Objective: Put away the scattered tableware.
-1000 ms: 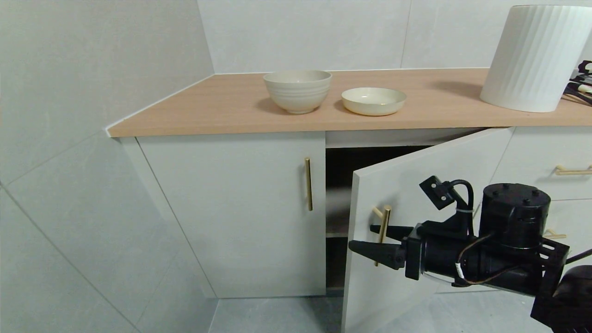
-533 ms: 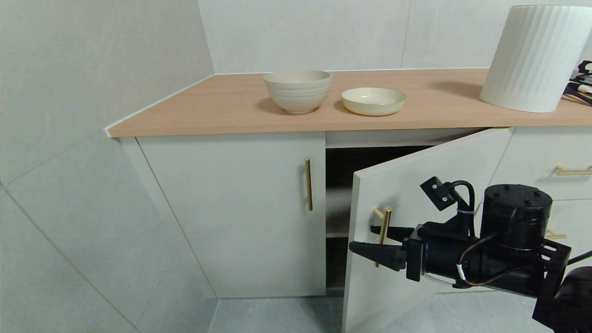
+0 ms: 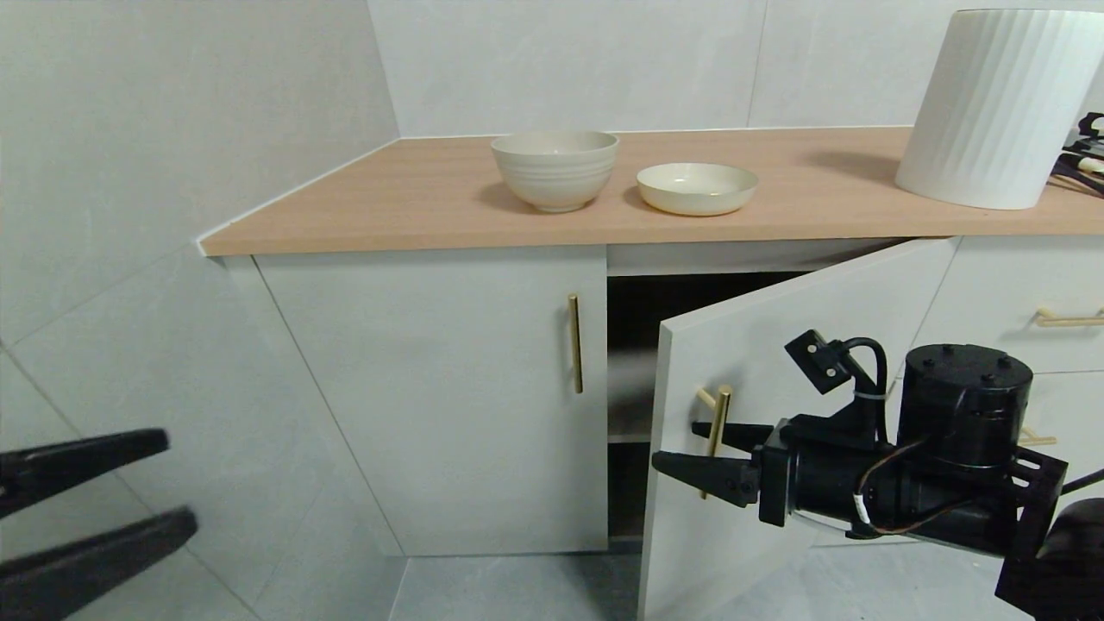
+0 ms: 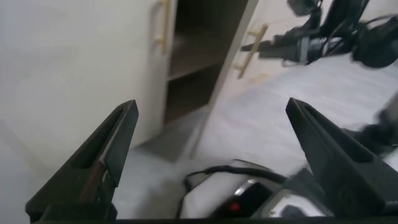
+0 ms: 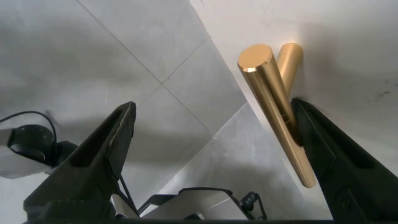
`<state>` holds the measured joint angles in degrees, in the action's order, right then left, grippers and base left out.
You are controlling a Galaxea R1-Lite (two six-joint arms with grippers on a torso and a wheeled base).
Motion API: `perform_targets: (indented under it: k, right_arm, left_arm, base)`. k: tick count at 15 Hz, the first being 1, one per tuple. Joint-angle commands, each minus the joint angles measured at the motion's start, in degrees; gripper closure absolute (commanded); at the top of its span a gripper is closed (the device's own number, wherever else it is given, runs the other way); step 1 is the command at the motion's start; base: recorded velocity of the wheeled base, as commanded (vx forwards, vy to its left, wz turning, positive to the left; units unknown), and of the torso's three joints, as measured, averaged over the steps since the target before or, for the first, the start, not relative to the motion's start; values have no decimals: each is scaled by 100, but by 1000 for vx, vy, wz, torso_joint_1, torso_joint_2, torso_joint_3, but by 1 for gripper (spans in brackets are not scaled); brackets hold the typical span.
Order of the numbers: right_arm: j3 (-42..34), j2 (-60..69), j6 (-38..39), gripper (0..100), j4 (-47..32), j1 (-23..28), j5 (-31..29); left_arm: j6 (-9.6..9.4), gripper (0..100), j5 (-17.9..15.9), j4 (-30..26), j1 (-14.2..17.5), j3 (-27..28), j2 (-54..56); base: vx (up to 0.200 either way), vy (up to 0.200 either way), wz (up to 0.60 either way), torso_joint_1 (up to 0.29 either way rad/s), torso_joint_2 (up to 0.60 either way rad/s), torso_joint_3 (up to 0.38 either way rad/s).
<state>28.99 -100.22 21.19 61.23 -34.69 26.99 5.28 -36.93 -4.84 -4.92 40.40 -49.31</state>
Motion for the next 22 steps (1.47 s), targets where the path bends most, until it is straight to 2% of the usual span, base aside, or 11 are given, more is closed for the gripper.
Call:
perform_targets:
  k: [1, 5, 6, 10, 11, 15, 17, 19, 20, 22]
  right_arm:
    - [-25, -6, -9, 0, 3, -11, -1]
    - [-34, 2, -27, 0, 3, -11, -1]
    - [-34, 2, -27, 0, 3, -11, -1]
    - [-42, -50, -27, 0, 3, -11, -1]
    - [-51, -59, -27, 0, 3, -11, -1]
    - [-86, -42, -27, 0, 3, -11, -1]
    - [-86, -15, -27, 0, 3, -11, -1]
    - [-104, -15, -27, 0, 3, -20, -1]
    - [-130, -15, -36, 0, 3, -20, 8]
    - [-139, 29, -36, 0, 3, -73, -1]
  left_arm:
    - [254, 0, -78, 818, -764, 627, -2179]
    - [1001, 0, -34, 1521, -1248, 188, -2671]
    - [1089, 0, -34, 1653, -1362, 56, -2707]
    - [1107, 0, -25, 1785, -1511, 3, -3041]
    - [1107, 100, -25, 1785, -1520, 3, -3049]
    - [1098, 100, -43, 1899, -1643, 29, -3128]
    - [1098, 100, -34, 2409, -1784, 73, -3498]
    - [1081, 100, -16, 3209, -2127, 126, -4069]
    - [1116, 100, 10, 3727, -2285, 249, -4447]
    - [1327, 100, 238, 4228, -2575, 486, -4913]
  base:
    - [0, 0, 0, 0, 0, 0]
    - [0, 0, 0, 0, 0, 0]
    - [0, 0, 0, 0, 0, 0]
    - [0, 0, 0, 0, 0, 0]
    - [0, 0, 0, 0, 0, 0]
    - [0, 0, 0, 0, 0, 0]
    - [0, 0, 0, 0, 0, 0]
    - [0, 0, 0, 0, 0, 0]
    - [0, 0, 0, 0, 0, 0]
    - [0, 0, 0, 0, 0, 0]
